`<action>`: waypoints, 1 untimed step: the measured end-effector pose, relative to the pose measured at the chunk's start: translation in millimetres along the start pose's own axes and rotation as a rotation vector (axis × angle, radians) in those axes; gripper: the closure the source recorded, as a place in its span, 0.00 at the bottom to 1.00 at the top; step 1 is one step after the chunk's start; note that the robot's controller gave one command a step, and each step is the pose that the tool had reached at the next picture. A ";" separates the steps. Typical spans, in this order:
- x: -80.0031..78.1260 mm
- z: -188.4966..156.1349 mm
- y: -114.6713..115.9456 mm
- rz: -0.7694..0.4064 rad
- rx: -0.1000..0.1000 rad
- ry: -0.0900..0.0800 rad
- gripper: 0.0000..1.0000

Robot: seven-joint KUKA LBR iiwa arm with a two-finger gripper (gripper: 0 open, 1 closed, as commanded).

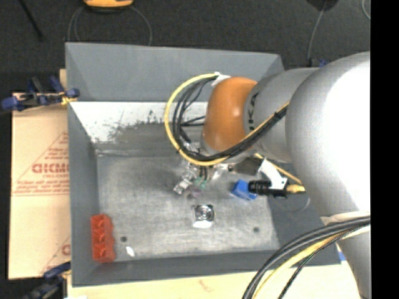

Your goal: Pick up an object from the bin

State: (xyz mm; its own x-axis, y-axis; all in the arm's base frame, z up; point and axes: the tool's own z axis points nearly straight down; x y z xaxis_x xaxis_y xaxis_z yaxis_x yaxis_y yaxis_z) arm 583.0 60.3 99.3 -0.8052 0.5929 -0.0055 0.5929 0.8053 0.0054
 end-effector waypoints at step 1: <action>-2.8 -60.7 1.2 -0.006 -0.001 -0.001 1.00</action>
Offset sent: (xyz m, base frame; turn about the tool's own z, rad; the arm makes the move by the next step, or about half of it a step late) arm 0.0000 -0.0001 0.0565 0.0000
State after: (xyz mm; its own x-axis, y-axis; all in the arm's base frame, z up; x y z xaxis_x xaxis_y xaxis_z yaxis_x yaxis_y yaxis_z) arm 585.5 59.5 160.0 -0.8089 0.5880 -0.0069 0.5879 0.8089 0.0064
